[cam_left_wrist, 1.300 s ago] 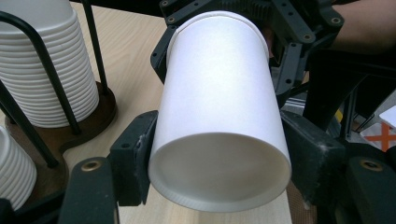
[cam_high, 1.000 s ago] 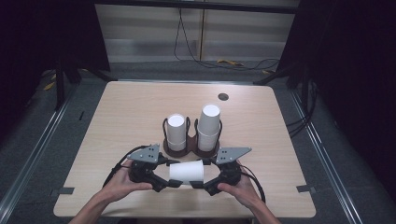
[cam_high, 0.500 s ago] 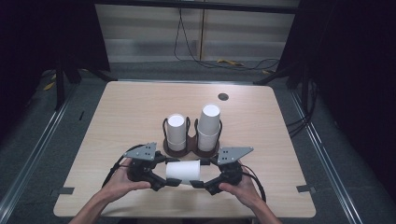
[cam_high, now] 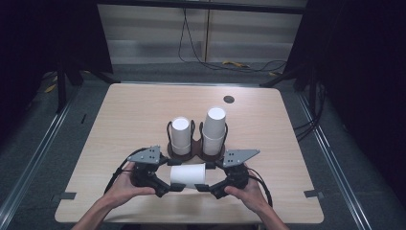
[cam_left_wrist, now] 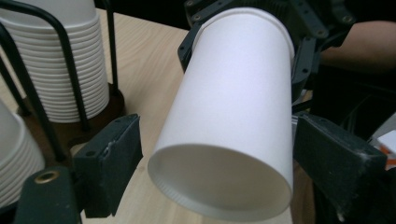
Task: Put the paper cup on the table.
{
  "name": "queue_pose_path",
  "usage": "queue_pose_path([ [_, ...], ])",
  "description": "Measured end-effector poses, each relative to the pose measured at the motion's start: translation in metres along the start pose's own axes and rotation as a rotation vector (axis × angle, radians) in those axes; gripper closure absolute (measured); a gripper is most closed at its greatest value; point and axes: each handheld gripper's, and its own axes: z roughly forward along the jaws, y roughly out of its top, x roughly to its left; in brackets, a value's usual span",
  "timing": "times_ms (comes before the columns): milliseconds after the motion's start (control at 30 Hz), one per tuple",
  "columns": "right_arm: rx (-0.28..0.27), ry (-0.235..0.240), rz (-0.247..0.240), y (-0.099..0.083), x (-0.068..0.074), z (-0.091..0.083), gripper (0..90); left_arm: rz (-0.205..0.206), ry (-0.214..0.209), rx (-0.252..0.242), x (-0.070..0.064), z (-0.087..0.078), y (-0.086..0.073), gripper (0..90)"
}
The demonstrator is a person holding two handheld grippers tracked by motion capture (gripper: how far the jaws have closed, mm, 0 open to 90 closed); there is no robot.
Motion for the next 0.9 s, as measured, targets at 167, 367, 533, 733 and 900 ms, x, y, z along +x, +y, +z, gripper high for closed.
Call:
queue_pose_path([
  [167,0.004,-0.026,0.019,0.000,-0.002,-0.001,23.7,-0.001,0.039,0.011,0.000,-0.002,0.001,15.8],
  [367,0.012,-0.022,0.026,0.000,-0.002,-0.001,23.7,-0.016,0.073,0.003,-0.001,-0.009,-0.004,15.8],
  [533,0.021,-0.027,0.030,-0.001,-0.002,-0.001,23.7,-0.013,0.092,0.021,-0.001,-0.011,-0.006,16.0],
  [733,0.027,-0.036,0.036,-0.001,-0.003,-0.002,23.8,-0.030,0.099,0.026,-0.001,-0.012,-0.011,16.0],
  [900,0.035,-0.056,0.041,-0.001,-0.004,-0.005,24.0,-0.052,0.123,0.014,0.002,-0.013,-0.013,15.7],
])
